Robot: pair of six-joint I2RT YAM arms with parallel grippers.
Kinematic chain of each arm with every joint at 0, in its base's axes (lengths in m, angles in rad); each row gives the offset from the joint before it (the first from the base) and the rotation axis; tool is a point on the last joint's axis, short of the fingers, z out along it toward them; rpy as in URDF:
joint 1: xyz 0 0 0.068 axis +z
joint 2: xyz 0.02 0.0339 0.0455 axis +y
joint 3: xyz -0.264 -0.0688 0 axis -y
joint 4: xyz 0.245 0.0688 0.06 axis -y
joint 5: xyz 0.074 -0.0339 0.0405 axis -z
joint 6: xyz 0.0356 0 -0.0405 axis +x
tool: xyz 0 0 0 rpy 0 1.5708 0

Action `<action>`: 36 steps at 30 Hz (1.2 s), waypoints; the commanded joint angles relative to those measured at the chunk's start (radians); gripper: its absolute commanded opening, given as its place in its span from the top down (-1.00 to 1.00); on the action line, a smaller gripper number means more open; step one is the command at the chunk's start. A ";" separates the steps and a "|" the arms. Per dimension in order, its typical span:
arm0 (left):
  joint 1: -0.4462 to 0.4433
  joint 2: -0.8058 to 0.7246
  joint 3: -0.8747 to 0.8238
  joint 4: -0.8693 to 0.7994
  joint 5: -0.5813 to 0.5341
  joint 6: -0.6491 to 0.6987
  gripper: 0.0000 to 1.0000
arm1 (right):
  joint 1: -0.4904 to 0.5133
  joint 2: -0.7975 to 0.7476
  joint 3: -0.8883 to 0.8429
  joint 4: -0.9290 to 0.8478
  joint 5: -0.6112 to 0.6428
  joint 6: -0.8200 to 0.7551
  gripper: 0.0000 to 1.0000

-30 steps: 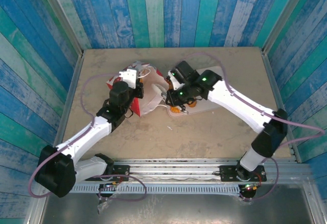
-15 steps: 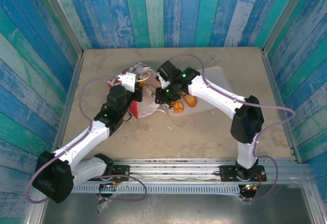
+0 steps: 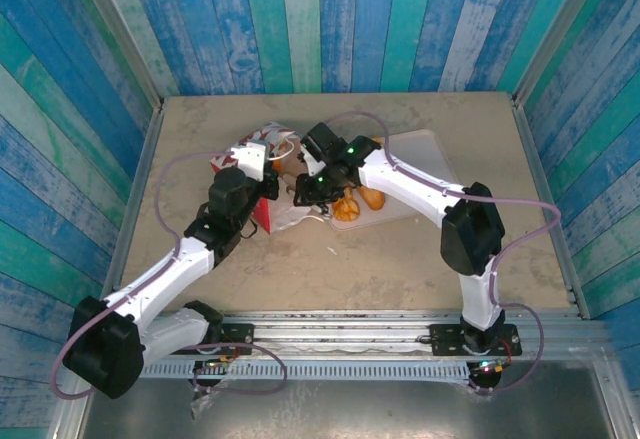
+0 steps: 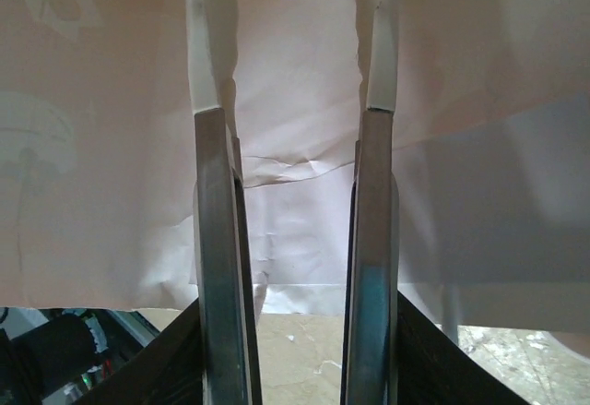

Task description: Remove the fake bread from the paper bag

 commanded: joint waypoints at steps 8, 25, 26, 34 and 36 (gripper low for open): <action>-0.001 -0.036 -0.002 0.040 0.005 0.003 1.00 | 0.007 0.048 0.019 0.063 -0.047 0.050 0.02; 0.000 -0.030 -0.002 0.043 0.011 -0.003 1.00 | 0.003 0.075 -0.018 0.138 -0.064 0.100 -0.10; 0.000 -0.030 -0.002 0.044 0.010 -0.005 1.00 | 0.003 0.074 -0.020 0.134 -0.056 0.101 -0.11; 0.000 -0.022 -0.006 0.053 0.012 -0.011 1.00 | 0.004 0.096 -0.017 0.134 -0.065 0.099 -0.10; 0.000 -0.024 -0.008 0.054 0.013 -0.013 1.00 | 0.005 0.108 -0.008 0.138 -0.069 0.100 -0.11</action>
